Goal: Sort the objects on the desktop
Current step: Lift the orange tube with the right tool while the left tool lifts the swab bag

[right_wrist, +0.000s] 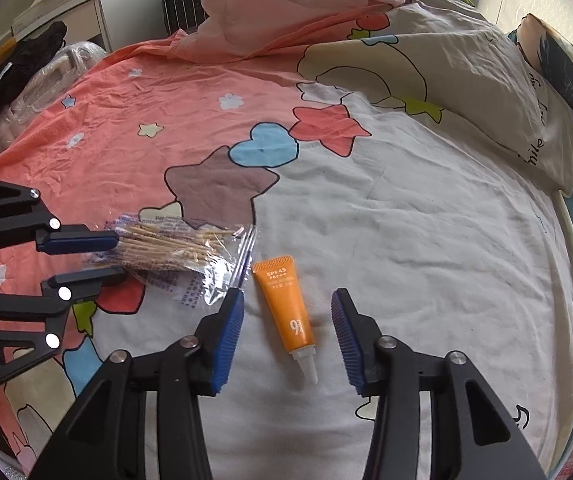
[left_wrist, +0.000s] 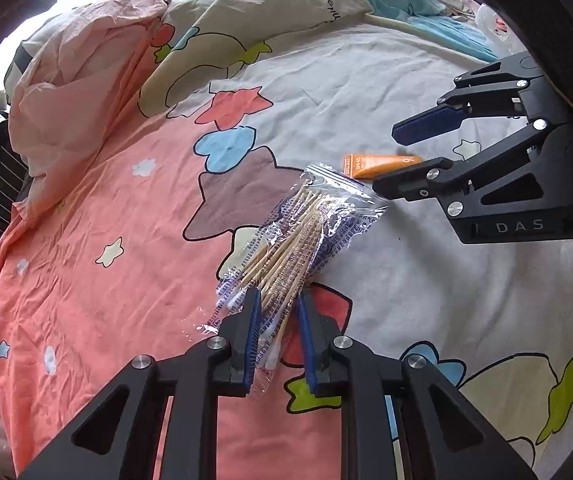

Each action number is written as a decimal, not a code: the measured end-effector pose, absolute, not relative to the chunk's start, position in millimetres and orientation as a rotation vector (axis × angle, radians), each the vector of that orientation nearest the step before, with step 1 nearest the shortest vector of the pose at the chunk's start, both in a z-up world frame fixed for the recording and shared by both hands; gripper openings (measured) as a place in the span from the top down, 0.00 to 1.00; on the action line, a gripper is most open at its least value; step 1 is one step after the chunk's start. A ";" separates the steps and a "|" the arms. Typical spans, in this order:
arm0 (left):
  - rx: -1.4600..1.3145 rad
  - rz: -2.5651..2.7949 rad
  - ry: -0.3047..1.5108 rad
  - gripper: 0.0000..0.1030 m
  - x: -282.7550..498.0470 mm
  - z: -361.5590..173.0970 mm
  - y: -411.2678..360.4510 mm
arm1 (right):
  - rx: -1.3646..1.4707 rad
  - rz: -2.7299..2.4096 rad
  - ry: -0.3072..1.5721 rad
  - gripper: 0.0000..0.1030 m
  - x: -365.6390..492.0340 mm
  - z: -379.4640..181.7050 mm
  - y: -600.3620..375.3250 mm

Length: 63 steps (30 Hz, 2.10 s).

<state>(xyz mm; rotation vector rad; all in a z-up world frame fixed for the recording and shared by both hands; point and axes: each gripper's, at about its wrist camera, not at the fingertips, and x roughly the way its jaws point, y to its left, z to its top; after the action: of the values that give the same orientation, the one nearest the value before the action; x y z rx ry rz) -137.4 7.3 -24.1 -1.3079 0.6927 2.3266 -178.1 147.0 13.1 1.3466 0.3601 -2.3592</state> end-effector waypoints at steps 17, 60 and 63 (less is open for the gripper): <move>-1.308 2.352 0.651 0.83 -130.4 -12.2 4.1 | 1.295 -2.380 0.347 0.84 -151.6 32.8 149.2; -1.284 2.356 0.686 0.89 -100.6 11.2 26.3 | 1.254 -2.396 0.348 0.84 -101.7 57.1 155.4; -1.260 2.367 0.686 0.89 -93.9 22.3 33.8 | 1.232 -2.417 0.351 0.84 -91.5 67.6 160.6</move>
<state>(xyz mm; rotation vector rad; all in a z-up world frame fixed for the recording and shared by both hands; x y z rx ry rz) -93.9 33.8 22.3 -1.2597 0.6863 2.3666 -91.5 160.6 67.6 1.2324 0.3514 -2.4173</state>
